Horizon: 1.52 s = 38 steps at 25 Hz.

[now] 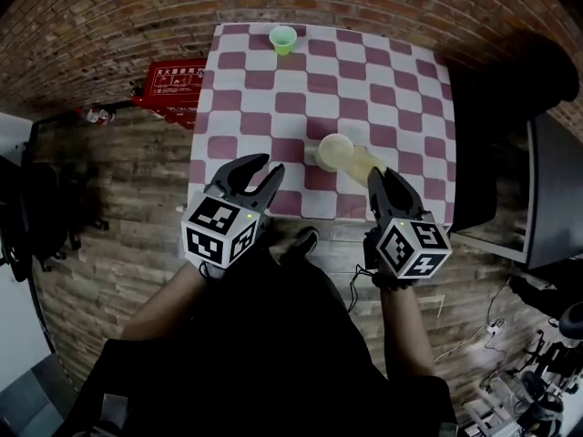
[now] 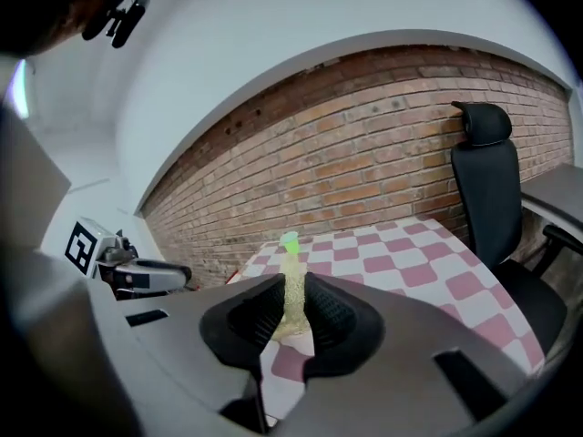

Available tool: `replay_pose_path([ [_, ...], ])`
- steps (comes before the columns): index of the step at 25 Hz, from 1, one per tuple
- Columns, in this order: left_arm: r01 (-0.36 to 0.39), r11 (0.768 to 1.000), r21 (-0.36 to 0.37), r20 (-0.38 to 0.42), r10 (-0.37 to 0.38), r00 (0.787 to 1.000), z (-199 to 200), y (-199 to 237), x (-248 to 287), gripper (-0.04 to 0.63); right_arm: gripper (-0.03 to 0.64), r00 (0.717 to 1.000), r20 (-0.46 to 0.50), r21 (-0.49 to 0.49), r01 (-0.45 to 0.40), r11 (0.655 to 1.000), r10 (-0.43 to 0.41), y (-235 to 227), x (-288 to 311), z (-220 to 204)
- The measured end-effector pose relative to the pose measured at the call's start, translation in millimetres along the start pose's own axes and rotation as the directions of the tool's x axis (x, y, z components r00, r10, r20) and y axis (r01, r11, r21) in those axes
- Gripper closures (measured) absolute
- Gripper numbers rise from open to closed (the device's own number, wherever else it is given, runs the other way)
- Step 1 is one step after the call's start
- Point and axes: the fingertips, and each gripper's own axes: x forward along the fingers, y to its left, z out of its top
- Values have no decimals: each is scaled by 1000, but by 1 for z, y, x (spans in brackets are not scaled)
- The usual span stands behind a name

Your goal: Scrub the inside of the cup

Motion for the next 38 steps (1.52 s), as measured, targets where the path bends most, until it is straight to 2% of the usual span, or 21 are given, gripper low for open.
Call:
replay_pose_path([
  [4, 43, 999, 20, -42, -42, 998, -10, 22, 27, 468, 542, 997, -63, -11, 33, 999, -34, 3, 48, -11],
  [8, 123, 987, 100, -114, -111, 987, -29, 25, 57, 468, 543, 979, -177, -102, 80, 992, -97, 2, 81, -31],
  [10, 160, 971, 178, -158, -132, 978, -41, 23, 74, 468, 543, 964, -238, -144, 87, 986, -120, 2, 95, -41],
  [13, 206, 933, 297, -222, -142, 965, -60, 19, 99, 466, 543, 937, -319, -189, 83, 978, -141, 1, 114, -58],
  [15, 224, 910, 349, -252, -139, 958, -70, 17, 114, 466, 541, 920, -358, -216, 85, 973, -160, -2, 125, -67],
  [17, 234, 901, 365, -277, -135, 951, -78, 16, 127, 468, 542, 901, -395, -233, 87, 969, -176, -5, 135, -76],
  [20, 242, 903, 354, -311, -131, 941, -89, 17, 139, 467, 543, 874, -451, -230, 78, 970, -177, -6, 146, -88],
  [23, 249, 908, 337, -333, -132, 934, -94, 17, 145, 468, 543, 867, -469, -217, 70, 974, -167, -5, 152, -90],
  [26, 254, 908, 332, -344, -134, 929, -95, 15, 147, 468, 543, 879, -463, -125, 62, 990, -114, -5, 149, -85],
  [28, 257, 907, 332, -349, -135, 927, -95, 14, 148, 468, 543, 901, -429, -32, 61, 998, -69, -3, 139, -73],
  [31, 256, 909, 329, -348, -135, 928, -95, 16, 147, 468, 542, 946, -325, 152, 37, 988, 15, 2, 117, -46],
  [33, 247, 917, 312, -339, -135, 931, -94, 16, 146, 468, 543, 969, -240, 232, 2, 973, 55, 7, 101, -24],
  [35, 229, 930, 288, -323, -131, 937, -91, 18, 145, 467, 543, 983, -166, 280, -26, 960, 75, 8, 86, -6],
  [38, 211, 938, 275, -309, -121, 943, -89, 20, 145, 468, 543, 989, -141, 230, -5, 973, 38, 1, 74, 4],
])
